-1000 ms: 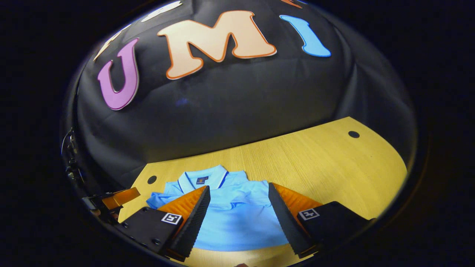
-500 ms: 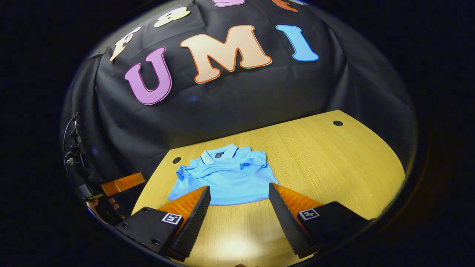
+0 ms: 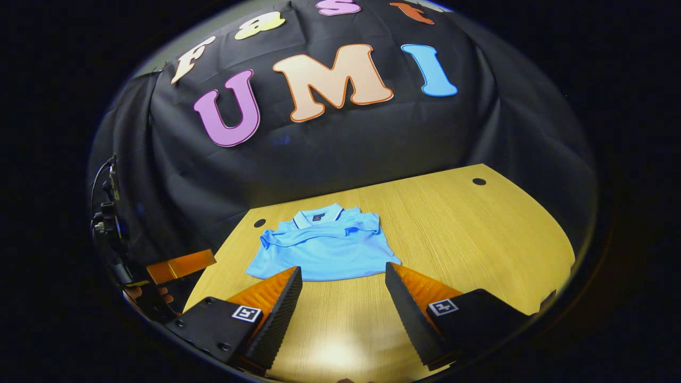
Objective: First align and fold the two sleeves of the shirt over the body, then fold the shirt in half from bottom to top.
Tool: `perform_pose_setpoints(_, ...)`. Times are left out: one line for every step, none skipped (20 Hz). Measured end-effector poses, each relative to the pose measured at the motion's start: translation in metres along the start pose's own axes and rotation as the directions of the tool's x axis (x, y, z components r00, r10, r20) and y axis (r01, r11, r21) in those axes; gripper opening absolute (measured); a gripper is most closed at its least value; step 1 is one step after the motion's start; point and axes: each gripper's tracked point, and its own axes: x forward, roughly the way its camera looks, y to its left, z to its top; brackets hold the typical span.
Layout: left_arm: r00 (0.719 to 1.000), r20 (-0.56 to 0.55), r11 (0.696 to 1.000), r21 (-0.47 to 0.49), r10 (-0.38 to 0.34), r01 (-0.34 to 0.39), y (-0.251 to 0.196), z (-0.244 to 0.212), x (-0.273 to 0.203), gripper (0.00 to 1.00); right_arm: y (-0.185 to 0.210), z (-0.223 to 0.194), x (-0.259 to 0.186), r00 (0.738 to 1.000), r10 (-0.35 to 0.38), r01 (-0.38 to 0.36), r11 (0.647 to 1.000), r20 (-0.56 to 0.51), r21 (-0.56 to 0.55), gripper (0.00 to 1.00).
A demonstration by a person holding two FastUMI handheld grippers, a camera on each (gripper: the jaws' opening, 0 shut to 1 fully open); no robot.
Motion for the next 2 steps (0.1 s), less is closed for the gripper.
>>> perform_pose_setpoints(1.000, -0.004, 1.000, 0.007, 0.001, -0.001, 0.0018, -0.0008, 0.0012, 0.96, -0.0008, 0.0003, -0.0004, 1.000, -0.005, 0.005, 1.000, 0.001, -0.001, 0.98)
perform_pose_setpoints(1.000, -0.012, 1.000, 0.011, 0.000, 0.000, 0.0039, -0.0022, 0.0021, 0.96, -0.0028, -0.0006, -0.0015, 1.000, -0.013, 0.013, 1.000, 0.003, -0.001, 0.98)
